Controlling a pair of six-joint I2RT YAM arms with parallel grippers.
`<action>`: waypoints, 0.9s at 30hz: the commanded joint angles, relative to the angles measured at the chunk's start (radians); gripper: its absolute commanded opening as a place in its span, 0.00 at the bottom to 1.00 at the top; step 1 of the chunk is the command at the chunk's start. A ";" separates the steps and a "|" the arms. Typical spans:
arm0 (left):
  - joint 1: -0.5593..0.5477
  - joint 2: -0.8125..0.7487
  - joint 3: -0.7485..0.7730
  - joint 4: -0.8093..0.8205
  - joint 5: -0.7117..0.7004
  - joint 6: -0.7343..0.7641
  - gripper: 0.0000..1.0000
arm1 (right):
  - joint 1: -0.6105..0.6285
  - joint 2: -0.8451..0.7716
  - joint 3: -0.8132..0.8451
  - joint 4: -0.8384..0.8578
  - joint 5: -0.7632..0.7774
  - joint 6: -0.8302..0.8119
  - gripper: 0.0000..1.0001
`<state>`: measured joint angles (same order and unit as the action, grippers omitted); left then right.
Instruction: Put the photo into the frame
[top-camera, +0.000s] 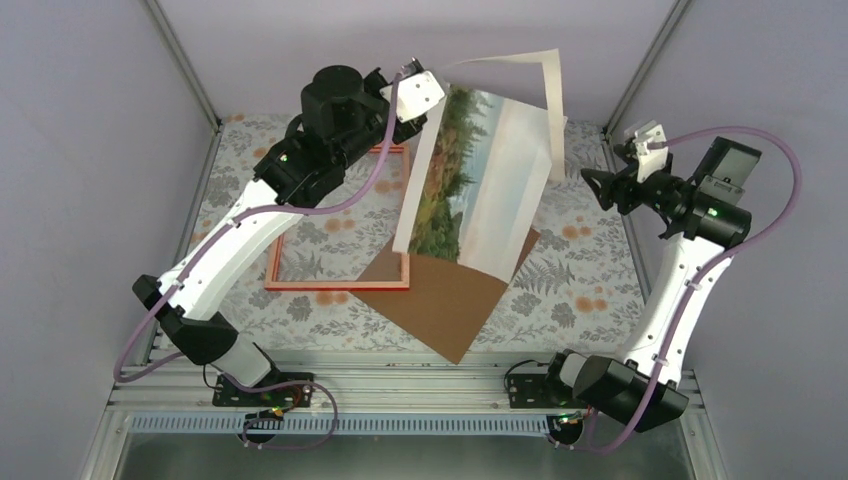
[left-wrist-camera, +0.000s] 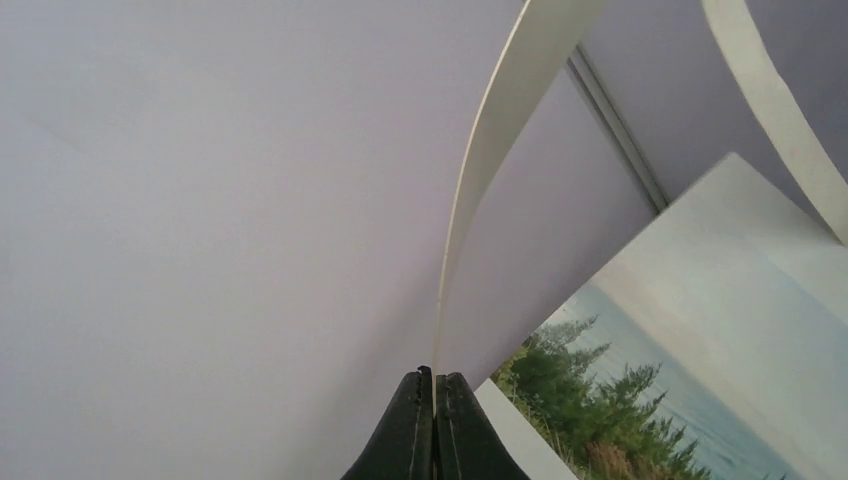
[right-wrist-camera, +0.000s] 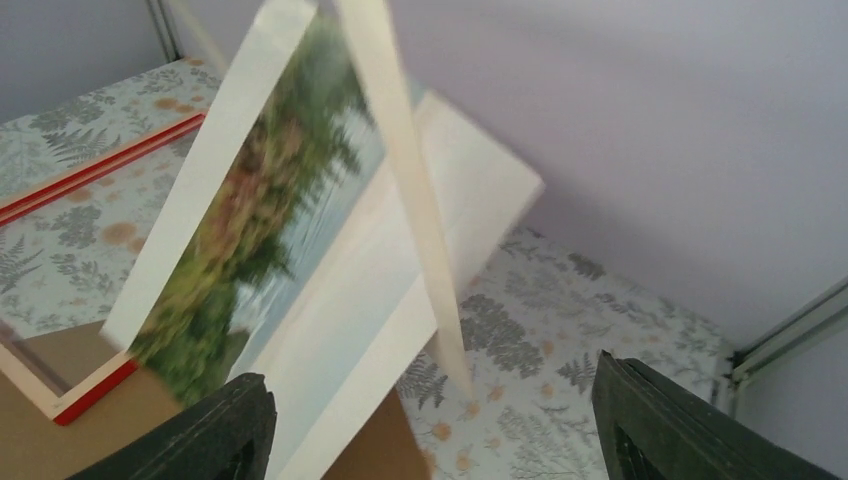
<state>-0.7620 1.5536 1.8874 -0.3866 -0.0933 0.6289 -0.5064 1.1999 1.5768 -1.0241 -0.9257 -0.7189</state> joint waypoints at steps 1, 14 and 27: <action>0.007 0.057 0.105 0.033 0.020 0.030 0.02 | -0.006 -0.030 -0.078 0.023 -0.055 -0.034 0.79; -0.040 0.326 0.377 -0.167 0.061 -0.252 0.02 | 0.008 -0.073 -0.287 0.112 -0.029 0.089 0.80; -0.010 0.357 0.381 -0.146 0.100 -0.434 0.02 | 0.052 -0.111 -0.641 0.533 0.010 0.715 0.87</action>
<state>-0.7780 1.9518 2.2642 -0.5659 -0.0242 0.2668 -0.4610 1.0546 0.9630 -0.7303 -0.9127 -0.2951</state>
